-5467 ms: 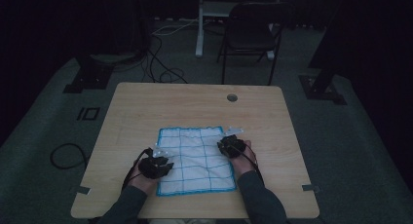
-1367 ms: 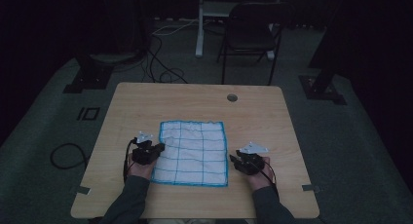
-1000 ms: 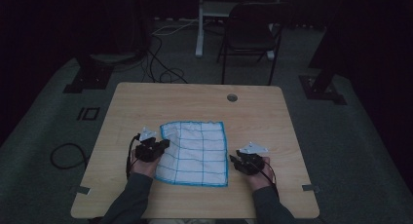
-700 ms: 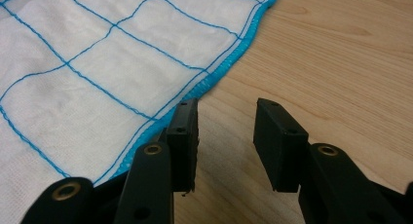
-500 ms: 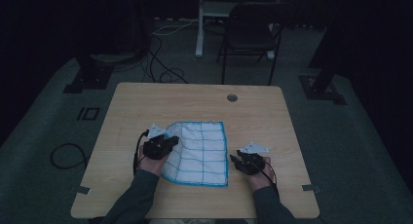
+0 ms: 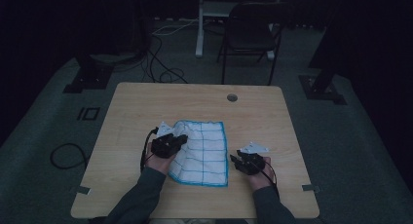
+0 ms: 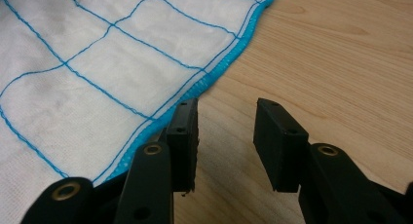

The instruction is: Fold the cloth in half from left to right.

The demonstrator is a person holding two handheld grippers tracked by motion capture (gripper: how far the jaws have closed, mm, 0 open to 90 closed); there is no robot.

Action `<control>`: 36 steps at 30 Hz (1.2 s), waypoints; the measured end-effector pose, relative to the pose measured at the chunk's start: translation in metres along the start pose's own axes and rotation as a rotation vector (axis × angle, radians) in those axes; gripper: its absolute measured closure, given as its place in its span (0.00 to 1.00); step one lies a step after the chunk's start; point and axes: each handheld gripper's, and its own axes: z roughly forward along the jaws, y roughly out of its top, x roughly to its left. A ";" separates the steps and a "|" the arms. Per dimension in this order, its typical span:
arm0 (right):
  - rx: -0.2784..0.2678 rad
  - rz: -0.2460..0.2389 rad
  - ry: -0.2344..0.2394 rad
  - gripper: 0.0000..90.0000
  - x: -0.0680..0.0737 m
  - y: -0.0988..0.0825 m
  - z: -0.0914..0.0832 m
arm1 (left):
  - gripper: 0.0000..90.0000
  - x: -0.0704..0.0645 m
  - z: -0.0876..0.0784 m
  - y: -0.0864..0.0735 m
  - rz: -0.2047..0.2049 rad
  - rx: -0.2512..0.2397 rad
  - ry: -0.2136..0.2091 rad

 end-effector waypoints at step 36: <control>-0.003 0.004 -0.010 0.68 -0.003 -0.001 -0.001 | 0.96 -0.047 0.076 0.013 0.093 0.119 -0.097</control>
